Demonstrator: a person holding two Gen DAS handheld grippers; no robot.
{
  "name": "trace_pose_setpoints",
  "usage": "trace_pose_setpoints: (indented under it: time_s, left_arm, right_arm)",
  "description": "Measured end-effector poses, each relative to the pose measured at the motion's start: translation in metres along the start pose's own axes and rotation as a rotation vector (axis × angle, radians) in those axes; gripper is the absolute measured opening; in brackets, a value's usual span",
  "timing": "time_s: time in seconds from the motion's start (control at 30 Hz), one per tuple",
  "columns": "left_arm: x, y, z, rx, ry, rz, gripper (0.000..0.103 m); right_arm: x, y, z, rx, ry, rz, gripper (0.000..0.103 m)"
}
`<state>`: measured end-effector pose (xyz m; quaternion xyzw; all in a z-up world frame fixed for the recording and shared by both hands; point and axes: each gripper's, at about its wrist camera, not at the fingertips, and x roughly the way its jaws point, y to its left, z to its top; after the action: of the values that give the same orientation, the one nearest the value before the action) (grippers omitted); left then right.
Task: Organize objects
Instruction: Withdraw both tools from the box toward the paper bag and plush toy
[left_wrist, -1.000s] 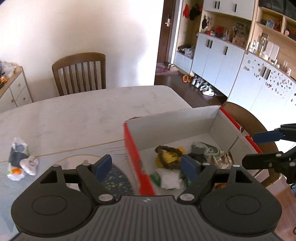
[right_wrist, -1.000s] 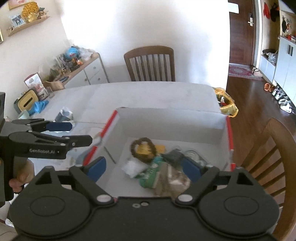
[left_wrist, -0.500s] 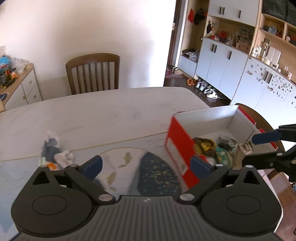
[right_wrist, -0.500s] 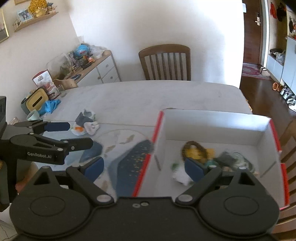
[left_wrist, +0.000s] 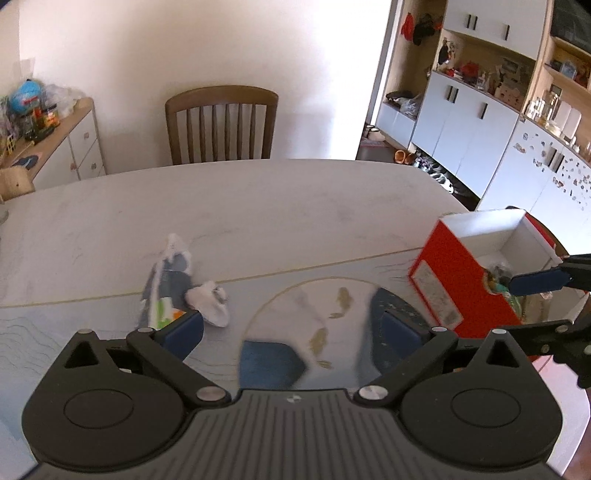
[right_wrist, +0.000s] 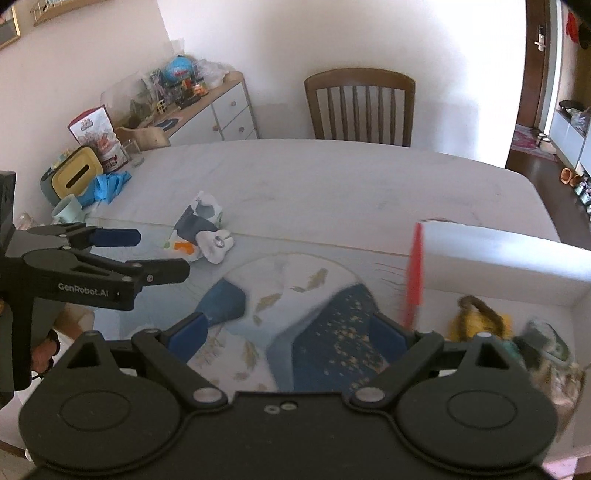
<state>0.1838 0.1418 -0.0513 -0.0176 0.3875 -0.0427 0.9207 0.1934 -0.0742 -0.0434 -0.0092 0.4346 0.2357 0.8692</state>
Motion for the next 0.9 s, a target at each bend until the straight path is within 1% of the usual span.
trace_pose_setpoints:
  time_s: [0.23, 0.33, 0.43, 0.63, 0.73, 0.9]
  left_arm:
    - [0.013, 0.040, 0.006, -0.032, 0.021, -0.001, 0.103]
    - [0.021, 0.052, 0.010, -0.030, 0.032, 0.021, 0.103]
    - [0.031, 0.067, 0.014, -0.043, 0.049, 0.024, 0.103]
    - [0.056, 0.094, 0.027, -0.073, 0.078, 0.058, 0.103]
    - [0.070, 0.104, 0.033, -0.088, 0.087, 0.095, 0.103]
    - [0.095, 0.118, 0.036, -0.121, 0.122, 0.123, 0.103]
  right_arm:
    - [0.035, 0.023, 0.016, -0.048, 0.023, 0.013, 0.092]
    - [0.050, 0.031, 0.024, -0.069, 0.030, 0.017, 0.092]
    - [0.066, 0.036, 0.032, -0.092, 0.040, 0.025, 0.092]
    - [0.100, 0.049, 0.047, -0.150, 0.059, 0.051, 0.091]
    - [0.118, 0.054, 0.054, -0.173, 0.067, 0.062, 0.090]
    - [0.146, 0.059, 0.065, -0.196, 0.088, 0.075, 0.088]
